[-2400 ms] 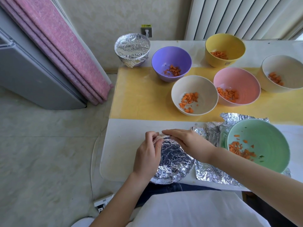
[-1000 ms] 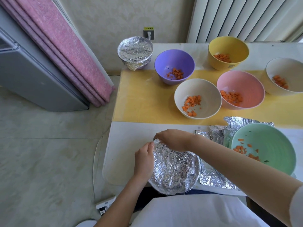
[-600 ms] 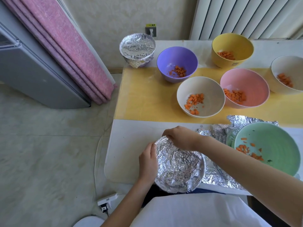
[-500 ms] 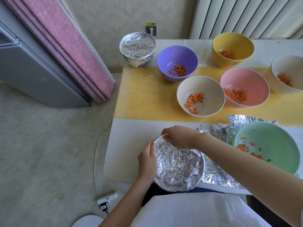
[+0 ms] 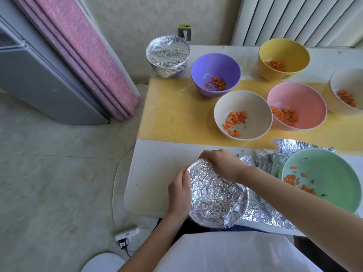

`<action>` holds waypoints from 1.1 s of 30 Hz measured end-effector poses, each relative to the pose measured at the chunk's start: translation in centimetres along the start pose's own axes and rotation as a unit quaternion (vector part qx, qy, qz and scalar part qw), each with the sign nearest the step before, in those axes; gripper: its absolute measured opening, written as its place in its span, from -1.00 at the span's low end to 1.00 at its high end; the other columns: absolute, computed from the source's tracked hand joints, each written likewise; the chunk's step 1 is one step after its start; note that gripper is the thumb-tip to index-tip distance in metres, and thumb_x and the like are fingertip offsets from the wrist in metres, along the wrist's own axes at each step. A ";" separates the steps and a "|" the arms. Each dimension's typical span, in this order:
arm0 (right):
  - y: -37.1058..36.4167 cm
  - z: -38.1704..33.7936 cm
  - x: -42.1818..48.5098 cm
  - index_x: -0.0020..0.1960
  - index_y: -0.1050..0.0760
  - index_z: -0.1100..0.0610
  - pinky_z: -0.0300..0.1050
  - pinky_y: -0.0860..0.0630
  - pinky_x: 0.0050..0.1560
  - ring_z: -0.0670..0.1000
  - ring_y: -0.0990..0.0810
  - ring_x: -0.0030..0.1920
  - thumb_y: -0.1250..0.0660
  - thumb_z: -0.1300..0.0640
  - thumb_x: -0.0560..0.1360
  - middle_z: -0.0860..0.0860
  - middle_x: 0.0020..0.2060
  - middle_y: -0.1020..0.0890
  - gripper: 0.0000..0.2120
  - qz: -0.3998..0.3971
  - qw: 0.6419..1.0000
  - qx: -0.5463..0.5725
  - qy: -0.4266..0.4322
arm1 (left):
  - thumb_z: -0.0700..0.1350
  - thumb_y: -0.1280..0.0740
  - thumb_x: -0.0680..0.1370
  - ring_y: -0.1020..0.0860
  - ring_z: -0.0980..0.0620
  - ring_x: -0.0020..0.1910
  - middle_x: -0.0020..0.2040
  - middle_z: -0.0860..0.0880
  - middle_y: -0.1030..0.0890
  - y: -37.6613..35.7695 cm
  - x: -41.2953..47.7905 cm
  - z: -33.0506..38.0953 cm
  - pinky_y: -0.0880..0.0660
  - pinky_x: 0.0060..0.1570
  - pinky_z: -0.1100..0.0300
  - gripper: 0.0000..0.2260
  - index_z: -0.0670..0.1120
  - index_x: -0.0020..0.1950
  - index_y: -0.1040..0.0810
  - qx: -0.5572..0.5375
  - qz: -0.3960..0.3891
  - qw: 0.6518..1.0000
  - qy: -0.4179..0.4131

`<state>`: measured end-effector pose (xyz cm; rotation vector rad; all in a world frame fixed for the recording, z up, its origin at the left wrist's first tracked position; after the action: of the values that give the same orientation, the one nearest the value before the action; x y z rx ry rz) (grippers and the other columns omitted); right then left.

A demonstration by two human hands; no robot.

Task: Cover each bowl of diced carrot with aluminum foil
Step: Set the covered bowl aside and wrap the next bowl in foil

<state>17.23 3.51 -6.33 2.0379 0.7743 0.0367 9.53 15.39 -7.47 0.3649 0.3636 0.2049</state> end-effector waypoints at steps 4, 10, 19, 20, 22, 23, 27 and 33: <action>0.3 1.1 -0.6 0.19 -0.53 0.07 -0.03 -0.51 0.04 0.06 -0.61 0.01 -0.15 0.32 0.55 0.01 0.04 -0.66 -0.68 0.011 1.000 0.020 -0.022 | -0.21 -0.12 0.63 -0.33 0.04 -0.40 -0.35 -0.10 -0.49 -0.5 -0.2 -0.3 -0.27 -0.33 0.24 -0.78 -0.25 -0.12 -0.50 -0.024 0.014 0.999 0.016; 1.0 1.4 -0.3 0.20 -0.51 0.12 -0.14 -0.40 -0.08 0.07 -0.58 -0.02 -0.10 0.21 0.62 0.05 -0.01 -0.64 -0.74 0.001 0.998 0.040 -0.045 | -0.25 -0.12 0.62 -0.42 0.04 -0.25 -0.22 -0.17 -0.54 0.3 0.0 1.3 -0.28 -0.37 0.41 -0.78 -0.25 -0.07 -0.54 0.020 0.047 0.998 -0.031; 0.4 1.0 0.7 0.30 -0.45 0.15 -0.26 -0.28 -0.04 0.08 -0.54 0.13 -0.07 0.14 0.64 0.07 0.14 -0.60 -0.69 -0.082 0.995 0.027 -0.045 | -0.18 -0.08 0.64 -0.52 -0.06 0.16 0.21 -0.08 -0.56 0.9 -0.2 -0.6 -0.42 0.13 0.16 -0.68 -0.15 0.36 -0.43 0.049 0.058 0.997 0.011; 0.5 1.2 0.8 0.32 -0.44 0.13 -0.23 -0.31 0.01 0.08 -0.53 0.16 -0.06 0.13 0.64 0.06 0.17 -0.59 -0.68 -0.081 0.995 0.034 -0.054 | -0.17 -0.06 0.65 -0.50 -0.09 0.20 0.26 -0.09 -0.53 1.1 -0.3 -0.9 -0.41 0.19 0.11 -0.67 -0.14 0.40 -0.38 0.046 0.061 0.997 0.023; 0.9 1.5 0.7 0.30 -0.46 0.13 -0.19 -0.35 0.07 0.08 -0.53 0.17 -0.07 0.13 0.64 0.05 0.18 -0.59 -0.69 -0.063 0.995 0.045 -0.064 | -0.16 -0.05 0.65 -0.45 -0.10 0.26 0.33 -0.09 -0.47 1.2 -0.4 -0.7 -0.38 0.24 0.05 -0.65 -0.12 0.43 -0.32 0.050 0.050 0.997 0.017; 1.0 1.5 0.7 0.29 -0.47 0.13 -0.21 -0.35 0.06 0.06 -0.54 0.15 -0.09 0.14 0.63 0.04 0.16 -0.60 -0.70 -0.052 0.995 0.049 -0.063 | -0.17 -0.05 0.65 -0.43 -0.02 0.28 0.35 -0.06 -0.44 1.2 -0.4 0.1 -0.36 0.27 0.13 -0.65 -0.12 0.43 -0.32 0.065 0.043 0.997 -0.011; 0.7 0.7 0.8 0.21 -0.53 0.12 -0.26 -0.29 -0.12 0.02 -0.54 -0.06 -0.13 0.18 0.61 -0.01 -0.08 -0.62 -0.74 -0.027 0.996 0.078 -0.044 | -0.20 -0.10 0.63 -0.46 0.22 0.12 0.22 0.02 -0.53 0.4 1.2 3.0 -0.31 0.08 0.46 -0.71 -0.12 0.31 -0.46 0.117 -0.006 0.987 -0.105; 0.4 -0.1 0.6 0.15 -0.56 0.21 -0.11 -0.36 -0.09 -0.01 -0.46 -0.16 -0.16 0.27 0.58 0.11 -0.12 -0.64 -0.76 0.001 0.997 0.072 -0.005 | -0.24 -0.17 0.61 -0.43 0.03 -0.31 -0.16 -0.10 -0.64 -0.2 3.2 3.8 -0.24 -0.30 0.29 -0.78 -0.15 0.14 -0.58 0.171 -0.025 0.976 -0.134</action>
<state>17.89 3.78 -6.07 2.1722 0.7892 -0.0284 13.92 14.81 -5.25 0.7149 0.1384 0.0405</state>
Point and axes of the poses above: each hand's wrist, its own x-axis towards the middle knuckle, its own y-axis out of the back of the hand, z = x × y, the point moved 10 cm from there along x, towards the middle knuckle
